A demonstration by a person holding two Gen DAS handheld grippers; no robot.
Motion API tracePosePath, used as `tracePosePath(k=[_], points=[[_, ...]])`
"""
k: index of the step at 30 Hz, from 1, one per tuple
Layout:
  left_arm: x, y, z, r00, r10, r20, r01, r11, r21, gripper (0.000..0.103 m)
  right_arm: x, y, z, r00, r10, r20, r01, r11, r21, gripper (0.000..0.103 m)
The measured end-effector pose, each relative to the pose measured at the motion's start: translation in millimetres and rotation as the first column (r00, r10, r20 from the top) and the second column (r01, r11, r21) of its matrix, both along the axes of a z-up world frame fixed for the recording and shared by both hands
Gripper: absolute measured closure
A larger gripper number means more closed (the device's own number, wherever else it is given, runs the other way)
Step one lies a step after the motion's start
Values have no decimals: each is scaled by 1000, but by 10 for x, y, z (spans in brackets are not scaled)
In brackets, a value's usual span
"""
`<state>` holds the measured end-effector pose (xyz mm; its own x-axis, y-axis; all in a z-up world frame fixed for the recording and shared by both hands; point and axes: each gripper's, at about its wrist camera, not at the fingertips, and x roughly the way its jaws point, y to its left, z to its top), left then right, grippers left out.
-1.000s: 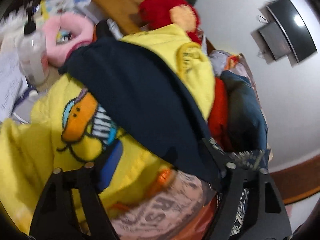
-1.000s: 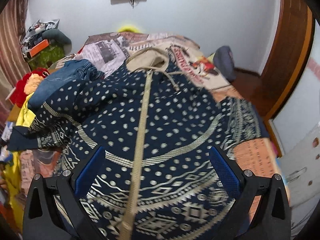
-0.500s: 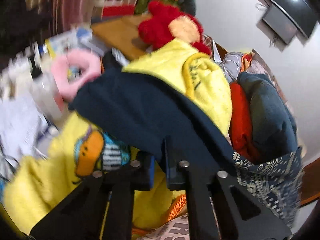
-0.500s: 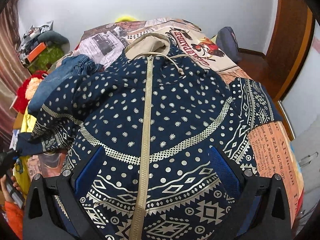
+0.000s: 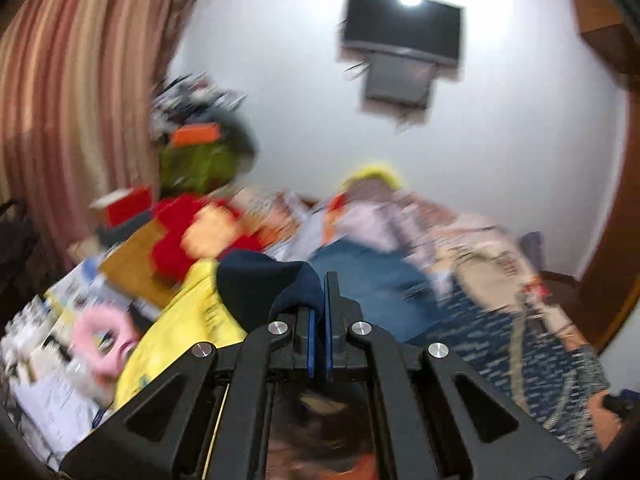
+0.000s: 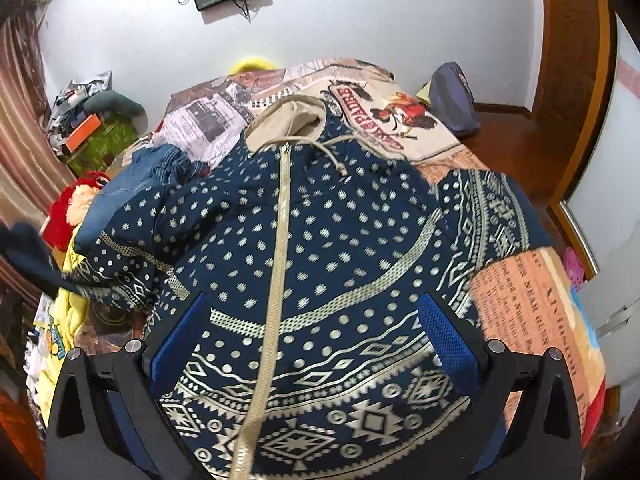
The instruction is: Fold large clothes
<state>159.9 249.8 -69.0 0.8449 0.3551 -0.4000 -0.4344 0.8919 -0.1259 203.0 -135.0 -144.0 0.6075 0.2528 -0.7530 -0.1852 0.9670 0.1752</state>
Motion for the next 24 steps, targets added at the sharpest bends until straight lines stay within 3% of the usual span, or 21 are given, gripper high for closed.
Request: tracePosePath(k=[7, 11, 14, 17, 20, 21, 24], points=[[430, -861, 498, 975, -205, 87, 200, 978, 57, 101, 103, -298, 81, 999, -2, 34, 1, 1000, 22, 0], [744, -1353, 532, 947, -315, 71, 309, 947, 83, 101, 170, -450, 73, 999, -8, 43, 7, 1000, 14, 0], [1005, -1764, 376, 914, -407, 8, 404, 910, 92, 101, 224, -569, 24, 999, -21, 38, 21, 1000, 1, 0], [1293, -2183, 110, 852, -515, -100, 522, 850, 71, 101, 270, -697, -56, 999, -35, 18, 35, 999, -2, 0], [1507, -2554, -260, 774, -591, -228, 616, 786, 54, 101, 317, -810, -165, 999, -51, -9, 51, 999, -8, 0], [1593, -2681, -417, 734, -619, -282, 651, 759, 29, 101, 324, -831, -193, 998, -53, -17, 53, 999, -11, 0], [1765, -2908, -836, 637, -664, -392, 700, 711, -67, 101, 350, -898, -300, 997, -63, -45, 62, 998, -25, 0]])
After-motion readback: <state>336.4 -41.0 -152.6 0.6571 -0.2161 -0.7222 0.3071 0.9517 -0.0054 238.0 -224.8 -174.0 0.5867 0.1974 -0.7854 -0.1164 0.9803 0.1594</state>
